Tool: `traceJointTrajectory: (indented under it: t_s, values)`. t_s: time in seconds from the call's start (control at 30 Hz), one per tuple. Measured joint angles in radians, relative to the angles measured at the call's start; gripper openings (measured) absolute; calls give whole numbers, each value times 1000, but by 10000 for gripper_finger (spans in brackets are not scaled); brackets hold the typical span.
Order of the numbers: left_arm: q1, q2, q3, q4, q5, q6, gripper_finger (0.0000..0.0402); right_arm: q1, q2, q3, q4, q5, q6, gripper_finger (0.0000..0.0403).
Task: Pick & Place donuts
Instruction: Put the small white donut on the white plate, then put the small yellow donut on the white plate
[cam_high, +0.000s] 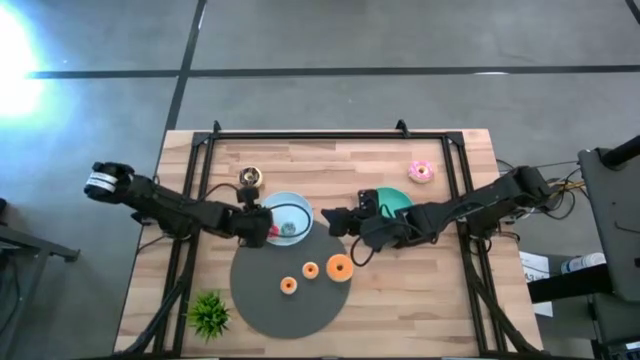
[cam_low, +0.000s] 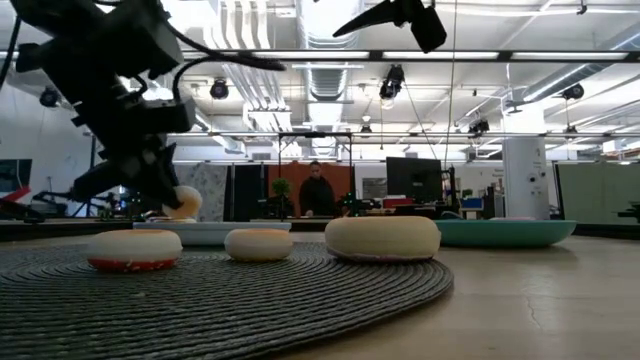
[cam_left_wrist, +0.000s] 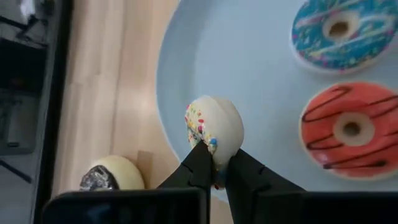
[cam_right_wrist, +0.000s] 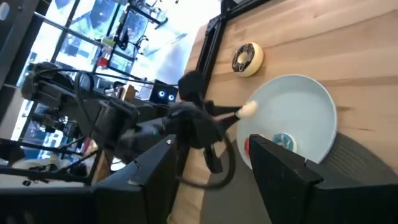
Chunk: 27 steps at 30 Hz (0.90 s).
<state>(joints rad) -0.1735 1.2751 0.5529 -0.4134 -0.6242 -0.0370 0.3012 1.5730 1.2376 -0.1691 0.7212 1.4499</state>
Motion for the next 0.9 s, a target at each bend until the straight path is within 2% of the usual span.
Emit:
traceJointTrajectory:
  t_s: [0.17,0.33,0.47,0.7,0.8,0.9]
  values:
    - [36,26,-2,21,80,35,13,4,0,-15,-2,-1,13,192]
    - [36,77,-2,32,92,44,21,4,1,-17,-2,-4,14,191]
    - [34,99,5,17,132,42,48,4,1,-17,-1,-12,17,191]
    - [34,58,89,-138,225,5,104,7,1,-17,-1,-24,17,191]
    - [33,32,129,-217,287,-1,115,6,1,-17,-8,-72,-2,191]
    - [30,-3,168,-264,339,-16,117,7,1,-17,-22,-162,-107,191]
